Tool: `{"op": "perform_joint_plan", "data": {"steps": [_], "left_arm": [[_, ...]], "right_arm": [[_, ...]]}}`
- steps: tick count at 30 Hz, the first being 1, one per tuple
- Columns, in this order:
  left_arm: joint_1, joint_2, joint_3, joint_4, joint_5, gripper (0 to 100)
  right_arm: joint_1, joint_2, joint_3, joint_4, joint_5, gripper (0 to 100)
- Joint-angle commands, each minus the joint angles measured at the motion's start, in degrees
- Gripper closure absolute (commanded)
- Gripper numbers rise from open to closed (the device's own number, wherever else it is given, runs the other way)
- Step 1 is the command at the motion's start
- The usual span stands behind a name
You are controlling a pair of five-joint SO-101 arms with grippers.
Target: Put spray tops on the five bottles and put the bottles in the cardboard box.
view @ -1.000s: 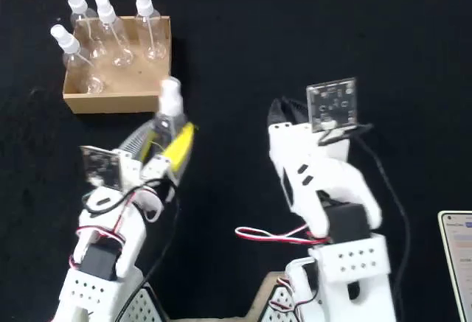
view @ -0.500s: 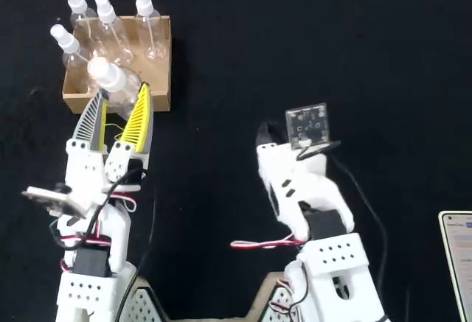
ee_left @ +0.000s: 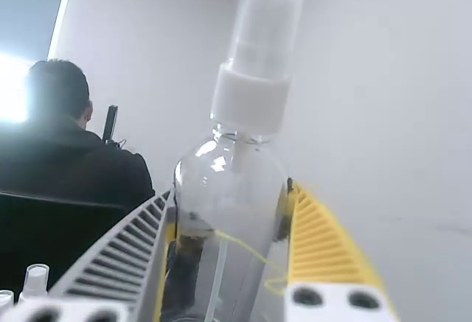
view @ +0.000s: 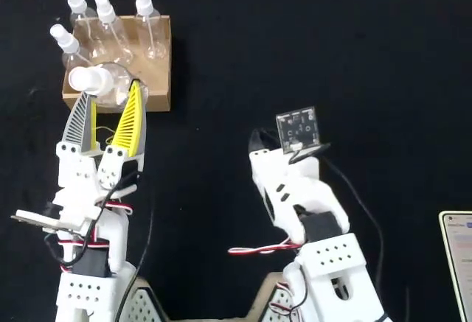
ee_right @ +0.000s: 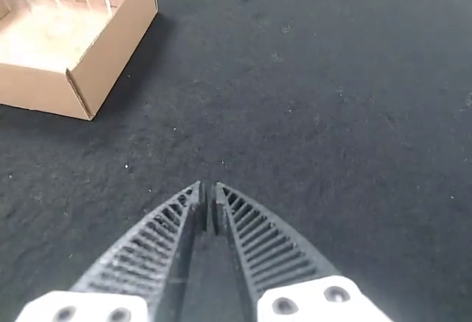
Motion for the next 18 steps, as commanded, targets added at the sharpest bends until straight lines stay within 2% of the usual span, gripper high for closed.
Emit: {"op": "perform_joint_plan", "data": {"steps": [1, 5, 12, 18], "left_arm": [[-0.2, 0.4, -2.6, -1.3, 0.1, 94], [-0.2, 7.3, -6.7, -1.4, 0.1, 94], [-0.6, 27.9, -14.3, -2.5, 0.5, 94], [-0.7, 42.8, -15.4, -19.7, 0.1, 94]], "right_arm": [[-0.3, -1.0, -0.2, -1.8, 0.2, 98.6], [-0.3, -1.0, -0.2, -1.8, 0.2, 98.6], [-0.3, -0.9, -0.1, -1.8, 0.2, 98.6], [-0.3, -0.9, -0.1, -1.8, 0.3, 98.6]]}}
